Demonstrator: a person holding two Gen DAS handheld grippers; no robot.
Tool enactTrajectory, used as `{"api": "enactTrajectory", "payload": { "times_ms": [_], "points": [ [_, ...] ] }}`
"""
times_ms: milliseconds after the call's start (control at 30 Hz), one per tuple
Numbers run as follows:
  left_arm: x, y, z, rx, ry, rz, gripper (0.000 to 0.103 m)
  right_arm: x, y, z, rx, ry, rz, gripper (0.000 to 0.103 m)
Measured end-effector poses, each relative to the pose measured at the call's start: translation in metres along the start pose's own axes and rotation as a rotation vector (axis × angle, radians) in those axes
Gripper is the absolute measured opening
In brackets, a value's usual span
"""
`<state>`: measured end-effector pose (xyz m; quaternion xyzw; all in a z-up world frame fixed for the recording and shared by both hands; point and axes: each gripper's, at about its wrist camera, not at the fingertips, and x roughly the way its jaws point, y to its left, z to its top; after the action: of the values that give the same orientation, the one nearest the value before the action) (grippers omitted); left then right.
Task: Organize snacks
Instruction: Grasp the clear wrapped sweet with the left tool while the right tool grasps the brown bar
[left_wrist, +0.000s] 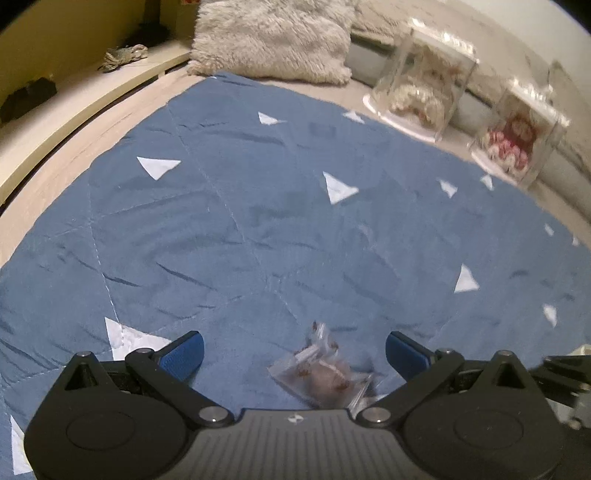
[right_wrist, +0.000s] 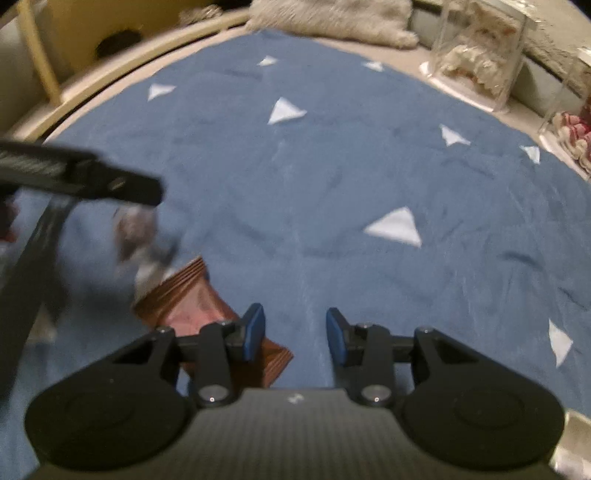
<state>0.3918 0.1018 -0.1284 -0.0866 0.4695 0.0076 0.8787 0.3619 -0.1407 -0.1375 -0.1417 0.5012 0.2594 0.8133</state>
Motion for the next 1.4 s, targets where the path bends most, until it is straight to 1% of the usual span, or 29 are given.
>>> {"api": "enactTrajectory", "payload": {
  "times_ms": [133, 200, 267, 333, 400, 467, 533, 667, 767, 900, 967, 1000, 1033, 1067, 1100, 1133, 1267, 1333, 1367, 1400],
  "points": [
    [0.002, 0.0, -0.002, 0.017, 0.01, 0.014, 0.103, -0.015, 0.009, -0.015, -0.067, 0.072, 0.055, 0.048],
    [0.003, -0.001, -0.002, 0.017, 0.012, 0.016, 0.103, -0.023, 0.011, -0.02, -0.099, 0.093, 0.094, 0.049],
    [0.003, -0.002, -0.003, 0.018, 0.012, 0.021, 0.103, -0.031, 0.01, -0.022, -0.1, 0.08, 0.13, 0.051],
    [0.005, -0.003, -0.004, 0.012, 0.02, 0.023, 0.103, -0.036, 0.006, -0.021, -0.068, 0.047, 0.147, 0.061],
    [0.005, -0.005, -0.006, 0.012, 0.031, 0.034, 0.103, -0.037, 0.002, -0.018, -0.024, 0.017, 0.167, 0.065],
    [0.005, -0.007, -0.009, 0.028, 0.044, 0.05, 0.103, -0.036, 0.004, -0.019, -0.008, 0.011, 0.195, 0.065],
    [0.003, -0.007, -0.013, 0.026, 0.06, 0.055, 0.103, -0.034, 0.01, -0.019, -0.026, 0.007, 0.197, 0.065],
    [0.0, -0.003, -0.016, -0.032, 0.085, 0.053, 0.103, -0.034, 0.029, -0.024, -0.1, 0.014, 0.189, 0.069],
    [-0.003, 0.001, -0.015, -0.124, 0.097, 0.042, 0.102, -0.031, 0.038, -0.027, -0.128, 0.021, 0.171, 0.07],
    [-0.007, 0.008, -0.013, -0.276, 0.098, -0.032, 0.096, -0.028, 0.053, -0.027, -0.171, 0.028, 0.142, 0.07],
    [-0.008, 0.01, -0.013, -0.35, 0.106, -0.088, 0.09, -0.03, 0.057, -0.029, -0.188, 0.027, 0.128, 0.07],
    [-0.007, 0.012, -0.013, -0.389, 0.121, -0.119, 0.083, -0.03, 0.059, -0.029, -0.194, 0.026, 0.123, 0.07],
    [-0.006, 0.011, -0.014, -0.417, 0.136, -0.135, 0.081, -0.03, 0.059, -0.029, -0.197, 0.025, 0.12, 0.07],
    [-0.006, 0.008, -0.015, -0.425, 0.14, -0.137, 0.08, -0.029, 0.064, -0.032, -0.196, 0.025, 0.118, 0.07],
    [-0.006, 0.003, -0.015, -0.413, 0.136, -0.133, 0.078, -0.029, 0.065, -0.033, -0.195, 0.024, 0.117, 0.07],
    [-0.005, -0.001, -0.015, -0.401, 0.133, -0.12, 0.075, -0.03, 0.065, -0.034, -0.195, 0.023, 0.117, 0.07],
    [0.002, -0.008, -0.014, -0.413, 0.113, -0.076, 0.067, -0.031, 0.067, -0.035, -0.187, 0.013, 0.119, 0.069],
    [0.005, -0.009, -0.013, -0.422, 0.098, -0.06, 0.059, -0.027, 0.066, -0.036, -0.18, 0.009, 0.124, 0.065],
    [0.006, -0.008, -0.013, -0.418, 0.093, -0.053, 0.056, -0.027, 0.065, -0.038, -0.178, 0.007, 0.127, 0.065],
    [0.008, -0.009, -0.012, -0.41, 0.089, -0.046, 0.052, -0.027, 0.066, -0.04, -0.179, 0.004, 0.127, 0.063]
  ]
}}
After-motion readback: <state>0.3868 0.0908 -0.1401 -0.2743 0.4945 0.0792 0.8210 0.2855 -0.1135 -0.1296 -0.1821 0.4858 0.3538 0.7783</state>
